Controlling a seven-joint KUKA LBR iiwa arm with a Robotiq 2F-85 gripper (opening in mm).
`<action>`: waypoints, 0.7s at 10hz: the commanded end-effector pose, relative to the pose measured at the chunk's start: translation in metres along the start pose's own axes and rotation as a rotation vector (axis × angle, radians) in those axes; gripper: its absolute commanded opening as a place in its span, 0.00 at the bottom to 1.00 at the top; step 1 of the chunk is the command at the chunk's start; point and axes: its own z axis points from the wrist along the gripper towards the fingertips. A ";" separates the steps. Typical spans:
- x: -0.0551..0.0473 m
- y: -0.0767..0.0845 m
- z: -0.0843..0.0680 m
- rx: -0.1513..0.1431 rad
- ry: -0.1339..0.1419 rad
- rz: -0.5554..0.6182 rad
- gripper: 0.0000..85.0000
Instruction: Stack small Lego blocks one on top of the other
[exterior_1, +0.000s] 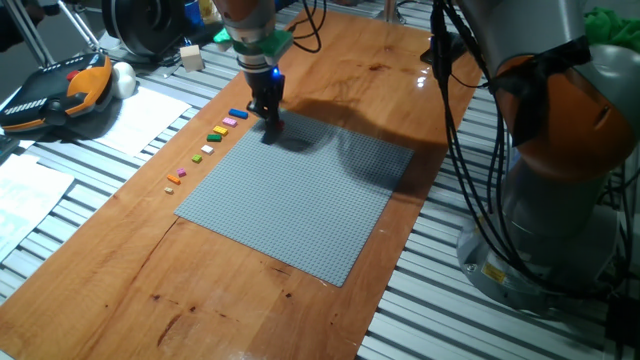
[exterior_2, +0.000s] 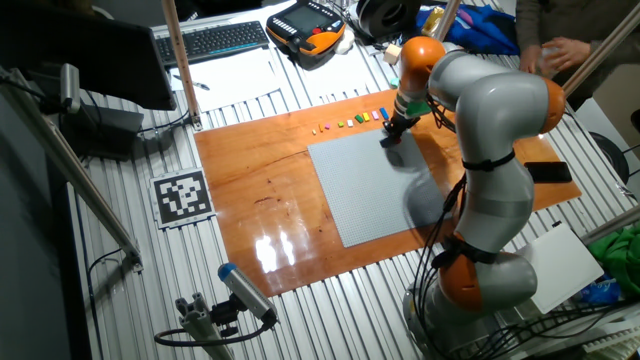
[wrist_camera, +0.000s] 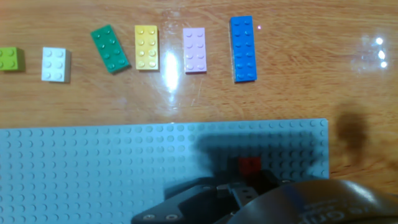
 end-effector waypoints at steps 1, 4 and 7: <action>0.003 0.002 0.003 -0.003 0.001 0.003 0.00; 0.000 0.004 0.006 -0.007 0.000 0.003 0.00; -0.003 0.004 0.004 -0.009 0.002 0.000 0.00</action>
